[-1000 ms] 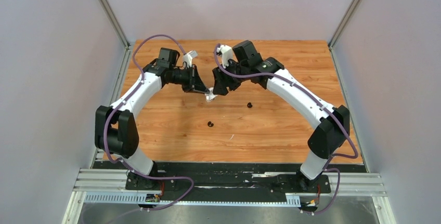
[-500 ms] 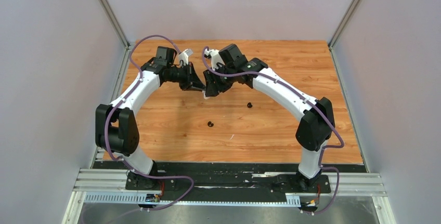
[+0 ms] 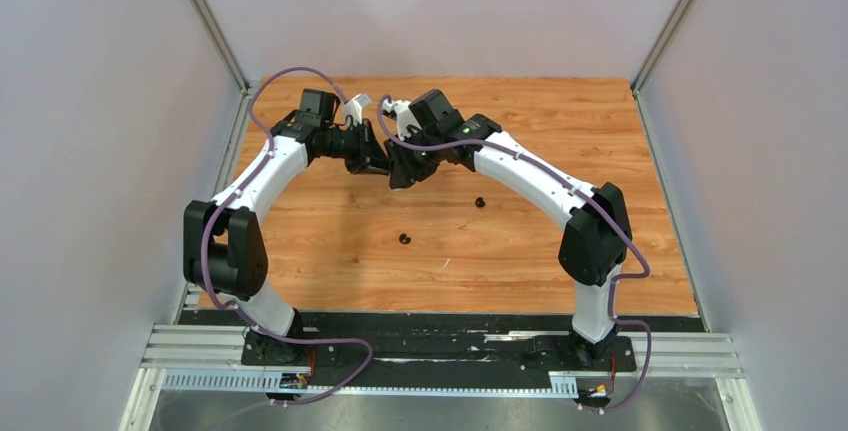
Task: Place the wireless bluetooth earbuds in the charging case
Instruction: Place the earbud in the charging case.
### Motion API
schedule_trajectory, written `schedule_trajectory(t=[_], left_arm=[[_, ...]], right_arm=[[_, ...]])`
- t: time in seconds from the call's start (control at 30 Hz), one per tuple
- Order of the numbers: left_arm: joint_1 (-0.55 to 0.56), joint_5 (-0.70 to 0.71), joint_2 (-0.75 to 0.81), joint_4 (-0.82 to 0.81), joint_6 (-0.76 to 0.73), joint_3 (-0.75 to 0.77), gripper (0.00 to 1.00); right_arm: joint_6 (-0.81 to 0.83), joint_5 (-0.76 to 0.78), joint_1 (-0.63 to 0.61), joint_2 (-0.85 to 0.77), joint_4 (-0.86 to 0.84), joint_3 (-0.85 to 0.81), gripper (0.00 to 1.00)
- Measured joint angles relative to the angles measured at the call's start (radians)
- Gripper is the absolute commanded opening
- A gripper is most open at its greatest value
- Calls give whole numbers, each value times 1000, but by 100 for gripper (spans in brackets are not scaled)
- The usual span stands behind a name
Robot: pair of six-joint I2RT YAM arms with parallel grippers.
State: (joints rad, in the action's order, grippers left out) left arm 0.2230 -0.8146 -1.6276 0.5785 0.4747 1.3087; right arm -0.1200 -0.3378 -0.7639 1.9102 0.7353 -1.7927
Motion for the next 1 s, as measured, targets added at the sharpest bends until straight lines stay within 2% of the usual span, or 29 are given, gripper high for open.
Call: schedule_trajectory(t=[0.4, 0.63, 1.0], left_arm=[[-2, -14, 0, -15, -5, -1, 0], [-3, -29, 0, -23, -18, -2, 0], [-5, -174, -2, -48, -37, -12, 0]], right_arm=[[16, 18, -1, 6, 2, -15, 0], [145, -13, -1, 5, 5, -15, 0], [539, -84, -20, -83, 30, 51, 0]])
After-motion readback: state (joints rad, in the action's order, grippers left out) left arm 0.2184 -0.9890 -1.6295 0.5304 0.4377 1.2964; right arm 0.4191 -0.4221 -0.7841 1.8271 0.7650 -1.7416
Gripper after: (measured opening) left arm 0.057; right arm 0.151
